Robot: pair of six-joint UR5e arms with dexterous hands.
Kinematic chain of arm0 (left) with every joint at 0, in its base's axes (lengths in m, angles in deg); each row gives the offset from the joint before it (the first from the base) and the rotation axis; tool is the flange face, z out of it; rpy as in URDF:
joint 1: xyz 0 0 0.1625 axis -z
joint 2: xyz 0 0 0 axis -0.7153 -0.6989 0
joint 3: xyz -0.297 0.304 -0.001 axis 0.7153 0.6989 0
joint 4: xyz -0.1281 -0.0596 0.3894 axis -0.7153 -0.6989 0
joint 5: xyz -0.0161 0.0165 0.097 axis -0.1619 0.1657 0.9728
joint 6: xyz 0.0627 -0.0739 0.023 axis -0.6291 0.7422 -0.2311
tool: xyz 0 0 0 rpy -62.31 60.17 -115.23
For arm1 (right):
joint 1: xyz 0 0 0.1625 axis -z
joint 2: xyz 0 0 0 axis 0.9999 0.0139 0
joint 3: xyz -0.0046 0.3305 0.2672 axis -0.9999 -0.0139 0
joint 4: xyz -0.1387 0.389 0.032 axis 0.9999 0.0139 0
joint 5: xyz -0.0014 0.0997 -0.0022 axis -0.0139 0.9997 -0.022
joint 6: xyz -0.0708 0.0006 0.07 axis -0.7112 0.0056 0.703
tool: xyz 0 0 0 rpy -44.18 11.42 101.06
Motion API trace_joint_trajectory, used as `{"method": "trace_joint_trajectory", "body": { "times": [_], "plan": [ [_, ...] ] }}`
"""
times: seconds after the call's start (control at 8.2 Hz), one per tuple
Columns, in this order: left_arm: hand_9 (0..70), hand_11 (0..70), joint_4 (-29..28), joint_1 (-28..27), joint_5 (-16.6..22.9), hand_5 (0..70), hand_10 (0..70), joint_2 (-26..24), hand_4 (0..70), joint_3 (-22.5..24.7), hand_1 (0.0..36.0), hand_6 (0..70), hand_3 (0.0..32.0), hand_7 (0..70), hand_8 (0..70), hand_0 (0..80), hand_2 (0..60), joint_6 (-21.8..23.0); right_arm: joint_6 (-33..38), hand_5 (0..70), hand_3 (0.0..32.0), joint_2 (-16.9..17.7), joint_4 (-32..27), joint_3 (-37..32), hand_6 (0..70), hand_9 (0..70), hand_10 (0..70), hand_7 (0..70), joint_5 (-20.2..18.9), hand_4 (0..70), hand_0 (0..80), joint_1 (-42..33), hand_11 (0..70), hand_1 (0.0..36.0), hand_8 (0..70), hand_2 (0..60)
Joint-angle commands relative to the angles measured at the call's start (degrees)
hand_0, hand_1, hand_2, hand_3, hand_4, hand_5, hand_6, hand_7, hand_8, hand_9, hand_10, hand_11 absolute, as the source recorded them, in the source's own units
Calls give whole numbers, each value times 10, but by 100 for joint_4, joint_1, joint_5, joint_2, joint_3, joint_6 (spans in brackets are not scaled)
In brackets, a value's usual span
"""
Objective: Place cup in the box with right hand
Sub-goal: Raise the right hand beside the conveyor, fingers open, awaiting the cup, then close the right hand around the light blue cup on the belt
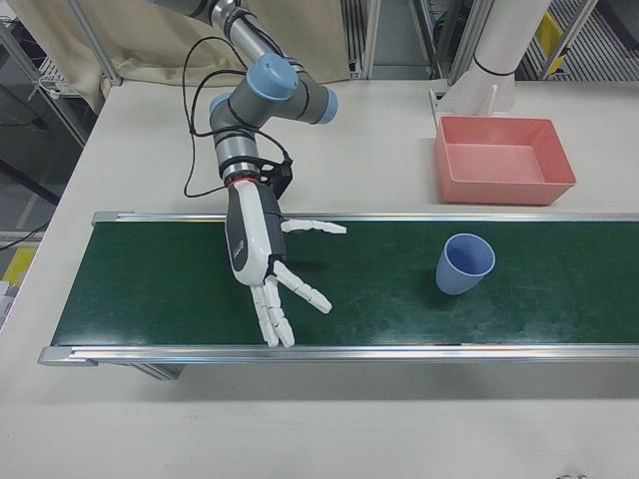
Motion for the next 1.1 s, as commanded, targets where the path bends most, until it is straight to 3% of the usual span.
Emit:
{"method": "trace_joint_trajectory", "body": {
  "times": [0.0, 0.12, 0.61, 0.73, 0.85, 0.98],
  "plan": [
    [0, 0, 0, 1, 2, 0, 0, 0, 0, 0, 0, 0, 0, 0, 0, 0, 0, 0, -3, 48, 12, 0, 3, -3, 31, 49, 29, 108, 1, 155, 500, 47, 59, 126, 15, 42],
    [0, 0, 0, 1, 2, 0, 0, 0, 0, 0, 0, 0, 0, 0, 0, 0, 0, 0, -3, 48, 14, 0, -6, -3, 31, 49, 29, 110, 1, 119, 488, 65, 59, 152, 14, 149],
    [0, 0, 0, 1, -7, 0, 0, 0, 0, -8, 0, 0, 0, 0, 0, 0, 0, 0, -3, 48, 10, 0, -6, 6, 32, 51, 29, 113, 1, 161, 498, 170, 59, 125, 15, 49],
    [0, 0, -9, 1, 2, 0, 0, 0, 0, -8, 0, 0, 0, 0, 0, 0, 0, 0, -3, 47, 16, -9, -6, 6, 33, 56, 31, 122, 1, 150, 489, 197, 62, 132, 18, 100],
    [0, 0, 0, 1, 2, 0, 0, 0, 0, -8, 0, 0, 0, 0, 0, 0, 0, 0, 6, 44, 0, -18, -6, 23, 51, 63, 43, 178, 1, 195, 478, 206, 78, 133, 16, 157],
    [0, 0, 0, 1, 2, 0, 0, 0, 0, 0, 0, 0, 0, 0, 0, 0, 0, 0, -3, 100, 0, -52, -6, 6, 263, 631, 253, 700, -8, 494, 518, 267, 374, 205, 381, 400]
  ]
}}
